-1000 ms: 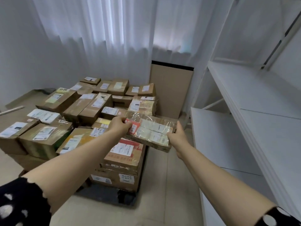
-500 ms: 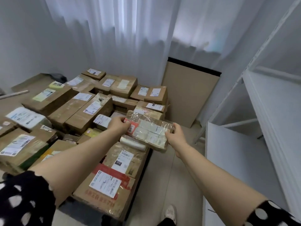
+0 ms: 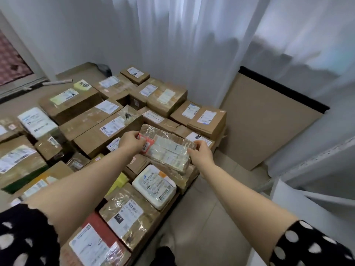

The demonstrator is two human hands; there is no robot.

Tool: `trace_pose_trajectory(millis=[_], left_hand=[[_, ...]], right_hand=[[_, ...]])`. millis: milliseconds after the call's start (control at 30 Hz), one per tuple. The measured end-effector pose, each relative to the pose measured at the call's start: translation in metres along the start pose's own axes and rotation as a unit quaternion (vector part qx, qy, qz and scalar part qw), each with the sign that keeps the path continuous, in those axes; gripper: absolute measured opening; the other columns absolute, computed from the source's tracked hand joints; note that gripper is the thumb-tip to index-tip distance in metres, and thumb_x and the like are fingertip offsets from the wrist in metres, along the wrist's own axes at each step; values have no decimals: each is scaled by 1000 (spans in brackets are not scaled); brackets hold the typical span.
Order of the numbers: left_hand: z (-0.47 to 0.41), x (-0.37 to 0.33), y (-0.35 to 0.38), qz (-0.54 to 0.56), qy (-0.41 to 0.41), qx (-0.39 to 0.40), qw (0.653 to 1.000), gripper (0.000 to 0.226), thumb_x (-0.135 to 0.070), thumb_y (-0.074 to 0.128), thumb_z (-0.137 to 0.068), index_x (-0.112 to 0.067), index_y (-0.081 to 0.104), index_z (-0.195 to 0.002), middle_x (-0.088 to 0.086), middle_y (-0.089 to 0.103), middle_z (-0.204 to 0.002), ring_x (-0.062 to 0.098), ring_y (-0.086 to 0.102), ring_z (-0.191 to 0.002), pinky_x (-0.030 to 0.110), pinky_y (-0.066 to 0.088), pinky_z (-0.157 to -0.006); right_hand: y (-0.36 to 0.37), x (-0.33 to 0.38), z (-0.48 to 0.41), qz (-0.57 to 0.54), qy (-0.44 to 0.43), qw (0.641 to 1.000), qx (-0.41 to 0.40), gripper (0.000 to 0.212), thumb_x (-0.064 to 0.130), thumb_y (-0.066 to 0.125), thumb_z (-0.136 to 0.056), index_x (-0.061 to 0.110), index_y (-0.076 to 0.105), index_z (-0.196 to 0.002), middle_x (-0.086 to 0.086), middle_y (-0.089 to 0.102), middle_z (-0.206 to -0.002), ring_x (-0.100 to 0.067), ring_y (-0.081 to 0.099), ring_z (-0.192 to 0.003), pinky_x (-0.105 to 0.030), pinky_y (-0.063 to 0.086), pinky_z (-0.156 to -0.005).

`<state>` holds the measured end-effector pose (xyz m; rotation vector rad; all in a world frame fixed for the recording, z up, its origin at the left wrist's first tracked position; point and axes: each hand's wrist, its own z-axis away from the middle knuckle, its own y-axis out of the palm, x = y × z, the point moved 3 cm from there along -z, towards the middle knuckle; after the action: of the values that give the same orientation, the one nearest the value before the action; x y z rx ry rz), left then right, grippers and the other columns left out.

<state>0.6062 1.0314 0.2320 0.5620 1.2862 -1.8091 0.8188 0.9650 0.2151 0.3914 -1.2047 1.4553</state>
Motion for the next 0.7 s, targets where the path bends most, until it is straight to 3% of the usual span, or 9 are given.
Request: trace_pose_trajectory(millis=[67,133,233,367,467,567,633,700], left_hand=[[-29,0,0,14,-17,-5,1000,42,-18,56,-95,-8,49,-136,14,57,-127,27,57,-113,35,48,-87],[-61,0,0,16,-26,-9,999,46,-19,57,-95,-10,47,-138,14,55,-131,28,55,-116,36,48,-91],[-107,2,3,25,-50,-15,998,46,-21,59,-93,-14,48,-138,11,54,-133,27,54,-117,35,48,-92],[-153,6,7,21,-74,-30,997,45,-18,57,-94,-12,48,-138,10,56,-130,26,57,-114,34,49,-89],[-185,11,8,33,-88,-47,994,41,-13,56,-94,-11,51,-135,9,57,-128,25,57,-111,34,50,-87],[-211,18,9,37,-97,-60,993,43,-8,56,-93,-11,51,-135,8,57,-130,25,55,-115,36,48,-96],[-227,23,11,26,-104,-59,992,46,-8,55,-92,-13,49,-137,6,56,-133,25,53,-120,39,45,-102],[-240,28,13,7,-106,-58,993,46,-9,54,-93,-15,49,-138,6,55,-134,25,52,-121,38,44,-102]], right_hand=[[10,15,-28,40,-33,998,27,50,22,52,-97,17,36,-144,-3,48,-137,-19,51,-118,-37,44,-101],[20,27,-54,71,-56,995,48,52,23,53,-97,16,36,-145,-2,42,-146,-20,43,-131,-35,38,-107],[36,39,-100,96,-59,992,60,48,23,55,-96,15,41,-142,-2,45,-143,-20,45,-129,-28,39,-102],[60,47,-151,102,-44,991,74,40,24,56,-95,15,49,-134,-2,51,-134,-20,53,-116,-40,48,-97],[81,49,-183,86,-9,992,90,40,26,58,-94,14,48,-131,-3,52,-123,-18,54,-102,-32,48,-82],[101,45,-210,112,-4,987,112,46,29,61,-92,11,46,-131,-2,53,-111,-13,53,-86,-25,44,-68],[113,45,-226,144,-25,980,137,49,29,61,-92,13,43,-136,-2,53,-121,-12,53,-94,-26,45,-77],[124,45,-241,182,-55,968,167,54,31,60,-93,14,42,-141,-1,50,-137,-16,51,-115,-29,42,-93]])
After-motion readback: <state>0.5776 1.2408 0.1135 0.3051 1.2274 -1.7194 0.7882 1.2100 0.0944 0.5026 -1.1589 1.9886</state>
